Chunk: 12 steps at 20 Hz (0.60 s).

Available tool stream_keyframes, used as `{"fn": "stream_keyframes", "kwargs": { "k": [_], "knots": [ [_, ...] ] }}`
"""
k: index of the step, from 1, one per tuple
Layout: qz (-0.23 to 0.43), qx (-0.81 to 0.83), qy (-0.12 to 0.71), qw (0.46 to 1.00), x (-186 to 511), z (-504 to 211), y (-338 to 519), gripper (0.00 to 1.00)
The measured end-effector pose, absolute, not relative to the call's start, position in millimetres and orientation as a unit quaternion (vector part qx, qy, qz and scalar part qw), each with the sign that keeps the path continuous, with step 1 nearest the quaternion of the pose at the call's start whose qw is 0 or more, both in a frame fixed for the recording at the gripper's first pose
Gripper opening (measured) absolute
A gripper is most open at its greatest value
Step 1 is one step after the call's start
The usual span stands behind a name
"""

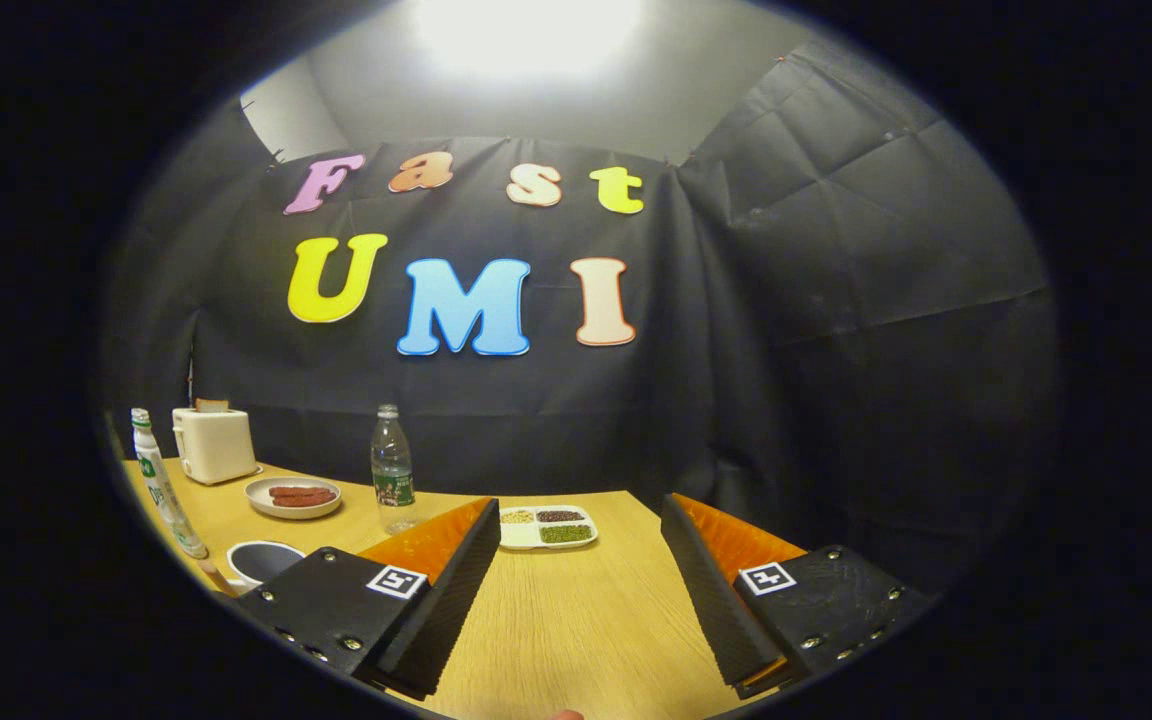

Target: Take the bottle from table, then pour the juice into the cup, finally place the bottle on the coaster

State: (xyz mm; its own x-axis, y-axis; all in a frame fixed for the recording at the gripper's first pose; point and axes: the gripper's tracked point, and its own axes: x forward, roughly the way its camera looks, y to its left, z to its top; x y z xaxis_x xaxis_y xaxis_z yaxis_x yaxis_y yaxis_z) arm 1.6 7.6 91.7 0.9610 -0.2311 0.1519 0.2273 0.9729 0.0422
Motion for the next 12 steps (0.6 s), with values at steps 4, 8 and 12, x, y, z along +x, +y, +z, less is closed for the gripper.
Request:
{"fn": "stream_keyframes", "kwargs": {
  "k": [4,8,12],
  "knots": [
    [-0.157,0.02,-0.08,0.984,-43,113,31,0.97],
    [-0.156,0.018,-0.075,0.985,-69,131,82,0.96],
    [-0.104,0.02,-0.079,0.991,-74,143,162,0.96]
  ]
}}
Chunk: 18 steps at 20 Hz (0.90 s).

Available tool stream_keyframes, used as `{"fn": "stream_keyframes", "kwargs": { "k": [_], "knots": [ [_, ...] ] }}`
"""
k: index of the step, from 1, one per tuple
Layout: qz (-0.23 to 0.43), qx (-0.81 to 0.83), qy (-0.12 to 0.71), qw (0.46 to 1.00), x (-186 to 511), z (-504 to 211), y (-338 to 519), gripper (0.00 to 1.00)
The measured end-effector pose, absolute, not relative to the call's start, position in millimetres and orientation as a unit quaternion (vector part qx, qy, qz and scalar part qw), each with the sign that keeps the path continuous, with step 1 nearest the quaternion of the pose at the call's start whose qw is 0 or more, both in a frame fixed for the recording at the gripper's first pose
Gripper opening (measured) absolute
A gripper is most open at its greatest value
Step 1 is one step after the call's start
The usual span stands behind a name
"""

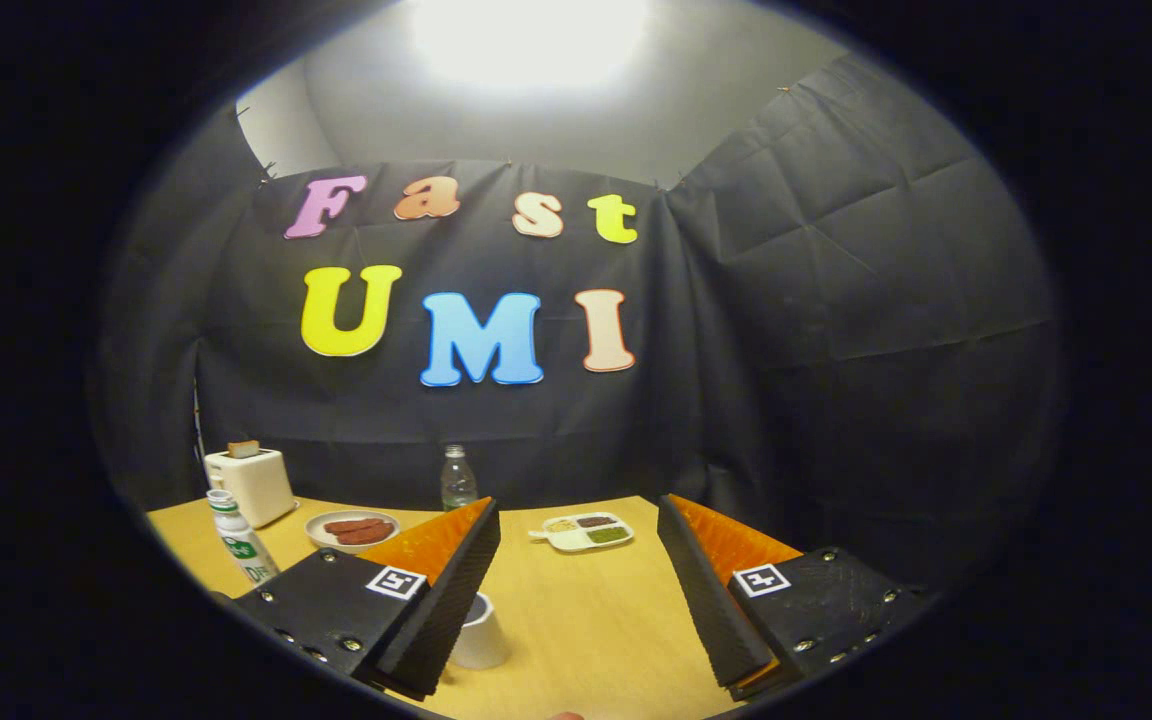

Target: Take the bottle from table, then pour the juice into the cup, finally place the bottle on the coaster

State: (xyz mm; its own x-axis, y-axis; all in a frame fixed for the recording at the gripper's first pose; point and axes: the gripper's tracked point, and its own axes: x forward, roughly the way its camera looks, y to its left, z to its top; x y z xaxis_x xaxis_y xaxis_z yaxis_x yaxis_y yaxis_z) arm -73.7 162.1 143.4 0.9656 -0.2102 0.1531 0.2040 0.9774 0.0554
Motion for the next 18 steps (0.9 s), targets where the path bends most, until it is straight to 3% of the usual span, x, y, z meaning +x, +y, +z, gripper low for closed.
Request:
{"fn": "stream_keyframes", "kwargs": {
  "k": [9,18],
  "knots": [
    [0.036,0.03,-0.046,0.998,-60,118,344,0.96],
    [0.078,0.014,0.005,0.997,-24,65,436,0.96]
  ]
}}
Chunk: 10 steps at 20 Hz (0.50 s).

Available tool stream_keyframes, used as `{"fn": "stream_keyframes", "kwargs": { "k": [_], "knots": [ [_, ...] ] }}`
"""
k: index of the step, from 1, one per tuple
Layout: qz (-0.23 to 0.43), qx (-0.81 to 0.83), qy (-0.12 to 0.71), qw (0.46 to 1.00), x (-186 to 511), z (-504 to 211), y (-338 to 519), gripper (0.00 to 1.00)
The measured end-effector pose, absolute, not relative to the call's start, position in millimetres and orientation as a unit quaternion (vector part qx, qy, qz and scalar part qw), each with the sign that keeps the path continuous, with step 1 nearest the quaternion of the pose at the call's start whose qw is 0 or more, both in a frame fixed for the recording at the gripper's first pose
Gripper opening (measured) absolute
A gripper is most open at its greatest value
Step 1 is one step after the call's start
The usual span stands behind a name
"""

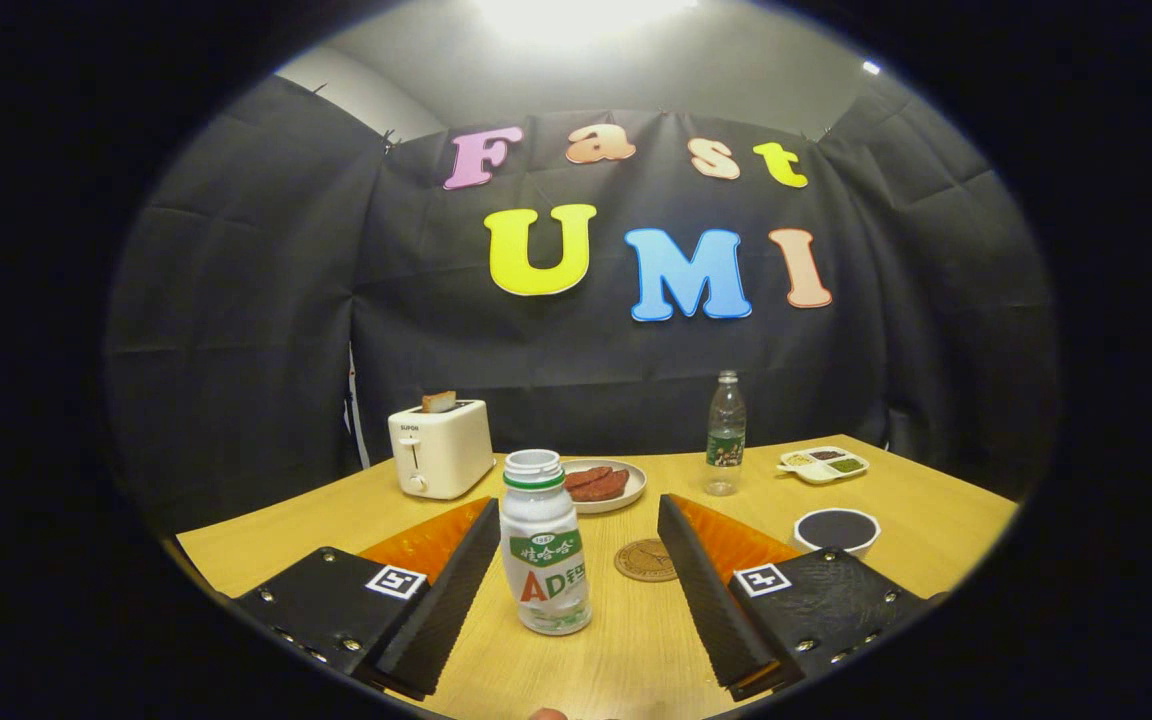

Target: Take the bottle from table, then pour the juice into the cup, finally place the bottle on the coaster

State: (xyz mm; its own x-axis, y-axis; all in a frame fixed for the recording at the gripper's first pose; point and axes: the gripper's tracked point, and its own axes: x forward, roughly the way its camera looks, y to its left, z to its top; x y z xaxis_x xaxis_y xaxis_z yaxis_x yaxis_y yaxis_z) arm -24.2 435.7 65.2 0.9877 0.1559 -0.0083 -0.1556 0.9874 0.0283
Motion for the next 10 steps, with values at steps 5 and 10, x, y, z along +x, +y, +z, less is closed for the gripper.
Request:
{"fn": "stream_keyframes", "kwargs": {
  "k": [5,10],
  "knots": [
    [0.076,0.015,0.033,0.996,5,35,455,0.96],
    [0.077,0.016,0.043,0.996,27,17,468,0.97]
  ]
}}
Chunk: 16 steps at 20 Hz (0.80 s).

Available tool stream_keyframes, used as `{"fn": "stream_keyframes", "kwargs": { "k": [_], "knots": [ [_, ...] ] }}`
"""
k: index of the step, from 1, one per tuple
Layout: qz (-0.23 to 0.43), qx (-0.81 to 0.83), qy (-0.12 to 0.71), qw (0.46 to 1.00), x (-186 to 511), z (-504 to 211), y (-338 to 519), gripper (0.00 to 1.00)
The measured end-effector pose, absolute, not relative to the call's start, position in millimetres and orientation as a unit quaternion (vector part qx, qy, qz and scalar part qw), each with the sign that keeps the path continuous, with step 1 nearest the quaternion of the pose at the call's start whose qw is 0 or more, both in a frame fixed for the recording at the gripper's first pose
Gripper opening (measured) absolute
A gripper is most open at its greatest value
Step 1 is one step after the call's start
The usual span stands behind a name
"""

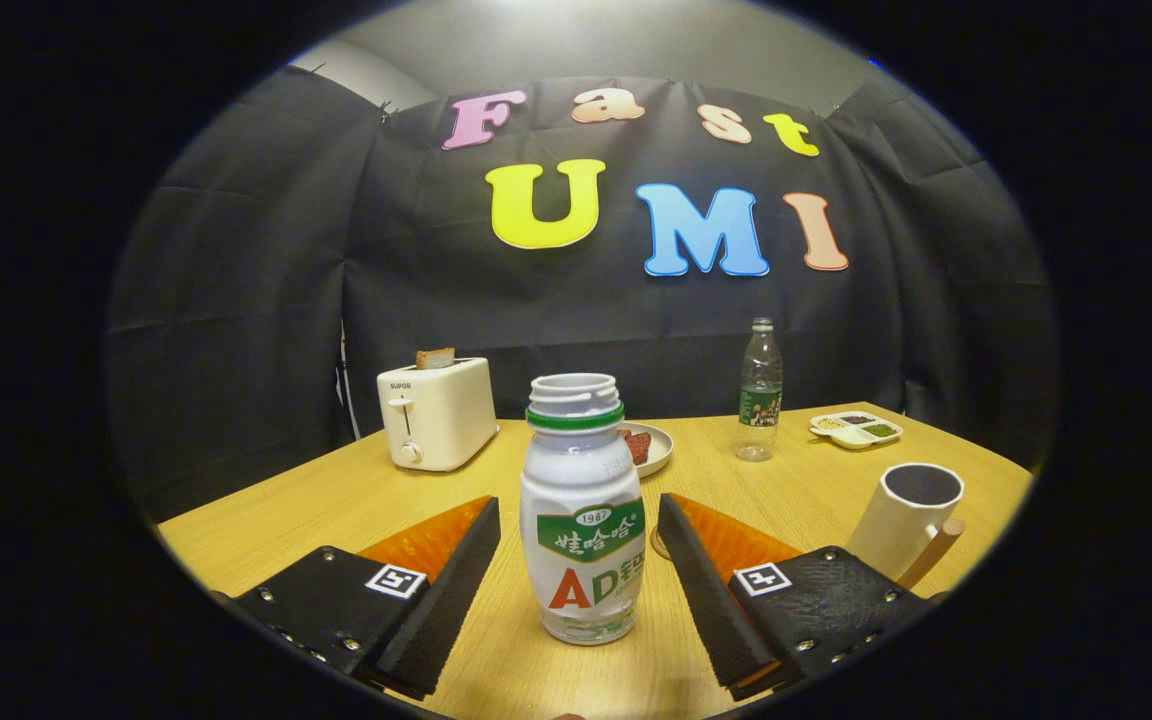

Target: Take the bottle from table, then pour the juice into the cup, finally place the bottle on the coaster

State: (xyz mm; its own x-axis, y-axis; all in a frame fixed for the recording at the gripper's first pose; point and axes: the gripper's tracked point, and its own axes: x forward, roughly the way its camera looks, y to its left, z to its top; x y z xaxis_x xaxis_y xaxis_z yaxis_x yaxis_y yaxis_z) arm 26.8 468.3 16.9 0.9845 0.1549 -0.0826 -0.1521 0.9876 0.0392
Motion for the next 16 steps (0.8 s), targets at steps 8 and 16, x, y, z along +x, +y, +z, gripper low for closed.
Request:
{"fn": "stream_keyframes", "kwargs": {
  "k": [8,16],
  "knots": [
    [0.075,0.015,0.065,0.995,46,-6,471,0.86],
    [0.072,0.042,0.064,0.995,56,-6,472,0.66]
  ]
}}
